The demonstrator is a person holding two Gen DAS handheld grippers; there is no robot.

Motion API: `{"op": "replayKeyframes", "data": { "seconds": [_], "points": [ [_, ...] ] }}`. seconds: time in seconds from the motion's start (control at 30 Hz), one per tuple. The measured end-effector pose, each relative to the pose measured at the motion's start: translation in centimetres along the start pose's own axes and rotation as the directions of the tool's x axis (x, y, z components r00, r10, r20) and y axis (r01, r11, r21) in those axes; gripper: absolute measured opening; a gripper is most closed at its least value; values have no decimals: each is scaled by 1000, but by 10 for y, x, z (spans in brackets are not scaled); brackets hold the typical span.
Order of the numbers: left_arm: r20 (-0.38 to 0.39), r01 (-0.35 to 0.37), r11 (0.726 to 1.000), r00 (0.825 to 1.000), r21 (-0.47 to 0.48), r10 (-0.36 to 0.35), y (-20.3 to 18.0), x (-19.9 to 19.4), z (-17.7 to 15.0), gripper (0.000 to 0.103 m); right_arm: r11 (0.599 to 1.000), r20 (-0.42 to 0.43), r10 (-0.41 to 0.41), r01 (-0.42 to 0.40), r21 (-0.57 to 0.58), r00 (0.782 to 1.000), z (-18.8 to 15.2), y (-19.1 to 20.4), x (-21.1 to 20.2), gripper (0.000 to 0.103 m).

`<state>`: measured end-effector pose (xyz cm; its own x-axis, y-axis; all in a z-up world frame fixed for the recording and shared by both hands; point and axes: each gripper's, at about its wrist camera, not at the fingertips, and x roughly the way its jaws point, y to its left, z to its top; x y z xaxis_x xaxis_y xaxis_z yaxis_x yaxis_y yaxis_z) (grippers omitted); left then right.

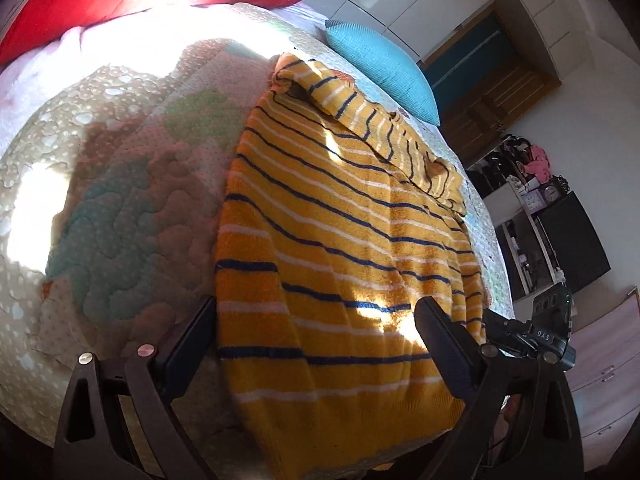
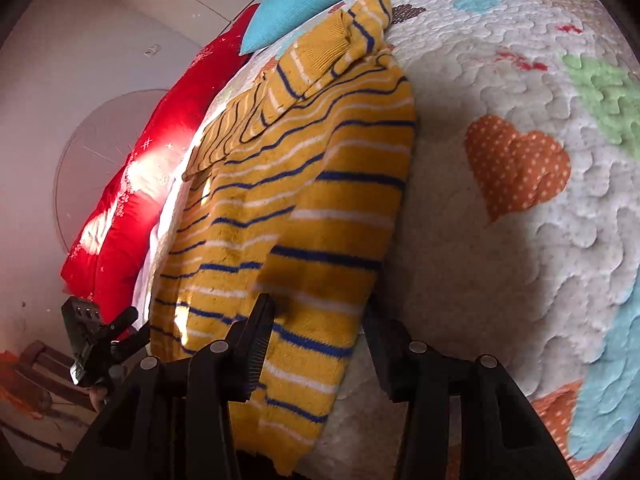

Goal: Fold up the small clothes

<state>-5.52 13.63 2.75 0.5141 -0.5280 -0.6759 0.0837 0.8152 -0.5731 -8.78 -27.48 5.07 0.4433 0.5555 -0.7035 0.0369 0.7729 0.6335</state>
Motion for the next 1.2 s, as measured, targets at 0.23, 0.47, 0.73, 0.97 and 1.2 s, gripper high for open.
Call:
{"op": "replayKeyframes", "data": {
  "seconds": [0.23,0.47,0.73,0.97,1.2],
  "points": [
    [8,38,999,999,7,-38,-8,-4,-19,86,985,4,167,-167,51,986,-36,21,24,51],
    [3,76,996,997,-36,-76,-7,-7,-34,72,988,31,144,-146,41,989,-58,31,24,50],
    [-46,-24,997,999,-68,21,-7,5,-19,9,995,21,77,-78,61,997,-51,42,35,13],
    [52,-40,999,998,10,39,-27,-56,-28,7,982,25,189,-189,11,982,-69,42,-17,11],
    [48,-19,1000,999,5,18,-28,-82,-60,7,982,-40,181,-183,-38,983,-108,45,-36,11]
  ]
}}
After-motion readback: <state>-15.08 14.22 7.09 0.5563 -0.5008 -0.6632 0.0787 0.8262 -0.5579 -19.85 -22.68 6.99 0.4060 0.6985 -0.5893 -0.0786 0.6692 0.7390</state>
